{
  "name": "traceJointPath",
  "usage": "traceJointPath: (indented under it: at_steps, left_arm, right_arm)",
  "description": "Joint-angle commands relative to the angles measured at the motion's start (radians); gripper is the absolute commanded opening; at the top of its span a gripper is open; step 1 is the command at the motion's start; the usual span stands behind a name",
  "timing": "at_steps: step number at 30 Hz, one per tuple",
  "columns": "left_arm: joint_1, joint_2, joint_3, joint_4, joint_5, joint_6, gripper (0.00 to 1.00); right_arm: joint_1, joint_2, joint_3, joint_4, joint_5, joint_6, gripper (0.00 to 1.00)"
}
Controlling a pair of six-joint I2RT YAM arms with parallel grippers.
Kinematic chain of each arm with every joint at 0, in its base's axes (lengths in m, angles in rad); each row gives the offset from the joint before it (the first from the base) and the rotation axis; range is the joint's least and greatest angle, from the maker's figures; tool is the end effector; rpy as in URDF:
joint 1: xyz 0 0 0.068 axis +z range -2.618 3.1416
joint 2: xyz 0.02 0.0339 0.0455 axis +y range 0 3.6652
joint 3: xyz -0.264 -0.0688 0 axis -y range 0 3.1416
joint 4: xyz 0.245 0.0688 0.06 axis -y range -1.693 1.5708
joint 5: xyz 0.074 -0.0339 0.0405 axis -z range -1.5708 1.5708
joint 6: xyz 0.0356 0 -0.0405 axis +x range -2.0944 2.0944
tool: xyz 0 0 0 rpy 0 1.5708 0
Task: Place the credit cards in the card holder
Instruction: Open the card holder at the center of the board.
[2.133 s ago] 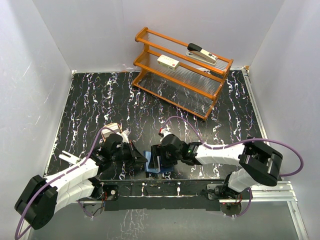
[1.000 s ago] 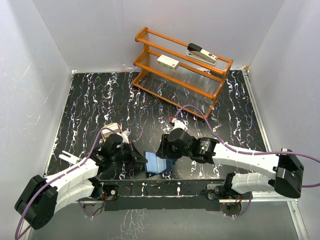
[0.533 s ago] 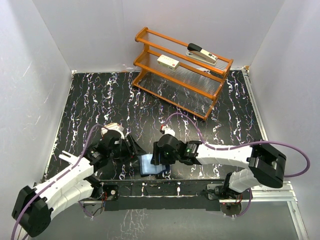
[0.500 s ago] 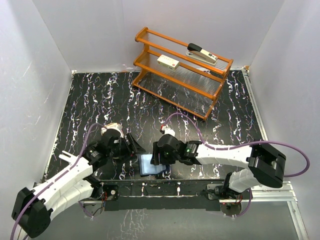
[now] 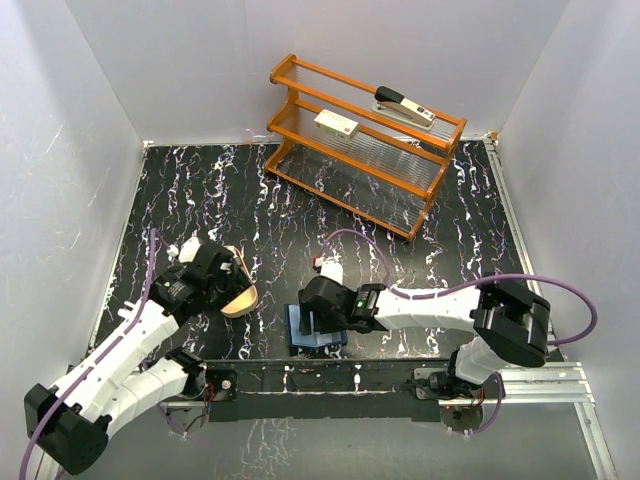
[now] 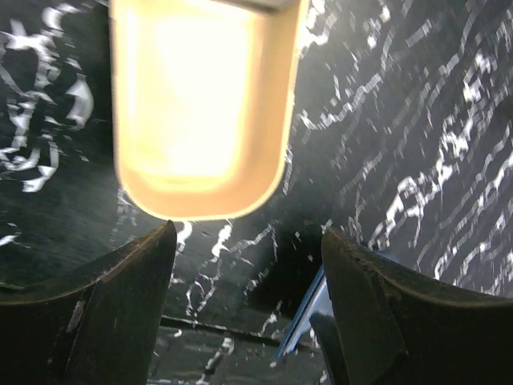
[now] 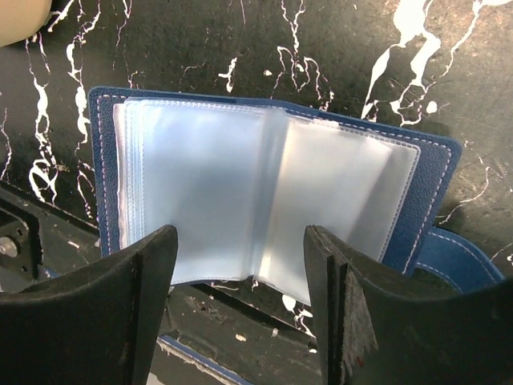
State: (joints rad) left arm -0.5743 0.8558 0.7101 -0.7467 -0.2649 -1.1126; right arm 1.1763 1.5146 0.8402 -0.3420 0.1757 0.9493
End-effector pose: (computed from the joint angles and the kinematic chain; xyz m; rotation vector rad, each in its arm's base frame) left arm 0.1445 -0.0824 0.2523 -0.7675 2.3466 -0.4315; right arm 0.1177 0.2666 0.1782 -0.2358 2.6596 0.5492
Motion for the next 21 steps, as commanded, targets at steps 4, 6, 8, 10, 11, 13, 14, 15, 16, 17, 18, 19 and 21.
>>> traceJointPath:
  at_steps: [4, 6, 8, 10, 11, 13, 14, 15, 16, 17, 18, 19, 21]
  left_arm:
    - [0.190, -0.017, 0.008, -0.077, -0.067, 0.033, 0.66]
    - [0.238, 0.008, -0.003, -0.058, -0.037, 0.069, 0.64]
    - [0.273, 0.039, -0.010, -0.021, -0.015, 0.105, 0.62]
    - [0.299, 0.069, -0.014, 0.019, 0.002, 0.134, 0.60]
    - [0.312, 0.083, -0.016, 0.035, 0.009, 0.144, 0.59]
    - [0.340, 0.115, -0.023, 0.065, 0.027, 0.154, 0.56]
    - [0.352, 0.133, -0.027, 0.081, 0.037, 0.164, 0.55]
    - [0.365, 0.151, -0.033, 0.091, 0.043, 0.174, 0.54]
    - [0.377, 0.166, -0.039, 0.102, 0.045, 0.186, 0.54]
    - [0.386, 0.179, -0.045, 0.111, 0.050, 0.195, 0.53]
    - [0.397, 0.191, -0.050, 0.119, 0.054, 0.205, 0.52]
    - [0.406, 0.200, -0.057, 0.128, 0.056, 0.214, 0.50]
    - [0.420, 0.213, -0.074, 0.153, 0.062, 0.232, 0.48]
  right_arm:
    - [0.043, 0.059, 0.084, -0.058, 0.102, 0.026, 0.64]
    - [0.051, 0.074, 0.100, -0.079, 0.118, 0.030, 0.64]
    - [0.058, 0.082, 0.102, -0.085, 0.128, 0.031, 0.64]
    - [0.061, 0.084, 0.100, -0.081, 0.128, 0.032, 0.64]
    - [0.063, 0.085, 0.100, -0.079, 0.128, 0.032, 0.64]
    - [0.065, 0.085, 0.098, -0.074, 0.128, 0.032, 0.64]
    - [0.065, 0.084, 0.096, -0.071, 0.127, 0.032, 0.64]
    - [0.066, 0.083, 0.095, -0.069, 0.127, 0.032, 0.64]
    - [0.067, 0.081, 0.092, -0.066, 0.125, 0.031, 0.64]
    - [0.068, 0.078, 0.090, -0.062, 0.125, 0.030, 0.65]
    - [0.068, 0.078, 0.087, -0.059, 0.124, 0.029, 0.65]
    - [0.068, 0.076, 0.086, -0.056, 0.123, 0.029, 0.65]
    - [0.068, 0.074, 0.081, -0.046, 0.122, 0.018, 0.65]
